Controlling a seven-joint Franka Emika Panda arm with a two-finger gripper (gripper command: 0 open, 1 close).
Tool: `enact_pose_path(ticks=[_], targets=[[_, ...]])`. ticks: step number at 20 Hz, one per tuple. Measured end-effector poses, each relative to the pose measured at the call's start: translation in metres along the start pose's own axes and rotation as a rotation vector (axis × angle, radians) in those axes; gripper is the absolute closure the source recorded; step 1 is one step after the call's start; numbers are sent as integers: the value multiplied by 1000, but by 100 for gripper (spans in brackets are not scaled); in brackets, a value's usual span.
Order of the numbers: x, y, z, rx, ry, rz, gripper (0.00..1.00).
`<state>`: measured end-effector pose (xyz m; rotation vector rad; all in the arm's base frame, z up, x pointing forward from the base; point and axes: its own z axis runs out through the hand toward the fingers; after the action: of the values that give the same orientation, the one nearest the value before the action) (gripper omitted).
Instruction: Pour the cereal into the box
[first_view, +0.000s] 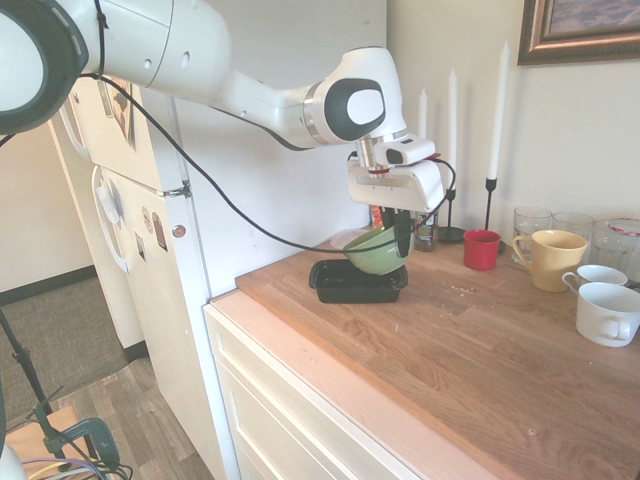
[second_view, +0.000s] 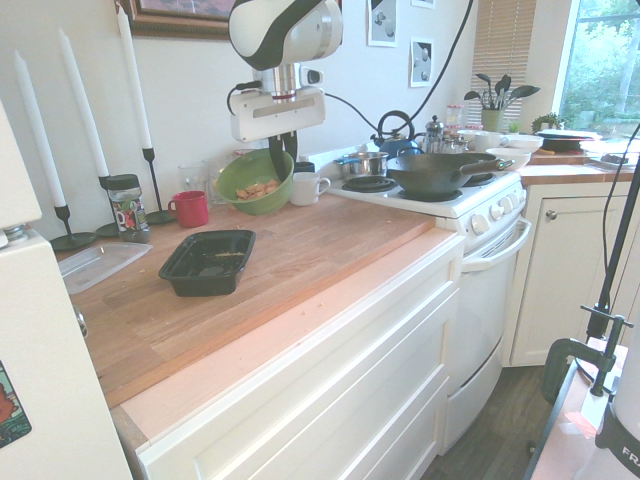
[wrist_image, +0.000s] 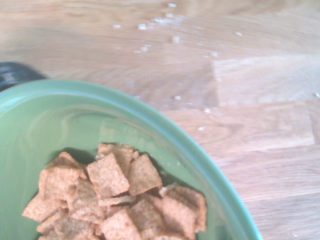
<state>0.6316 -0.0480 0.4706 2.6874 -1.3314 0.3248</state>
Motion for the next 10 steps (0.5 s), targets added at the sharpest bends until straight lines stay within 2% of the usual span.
enact_pose_path(ticks=[7, 10], targets=[[-71, -59, -3, -161, 334, -87, 100], [-95, -79, 0, -209, 444, -126, 100]])
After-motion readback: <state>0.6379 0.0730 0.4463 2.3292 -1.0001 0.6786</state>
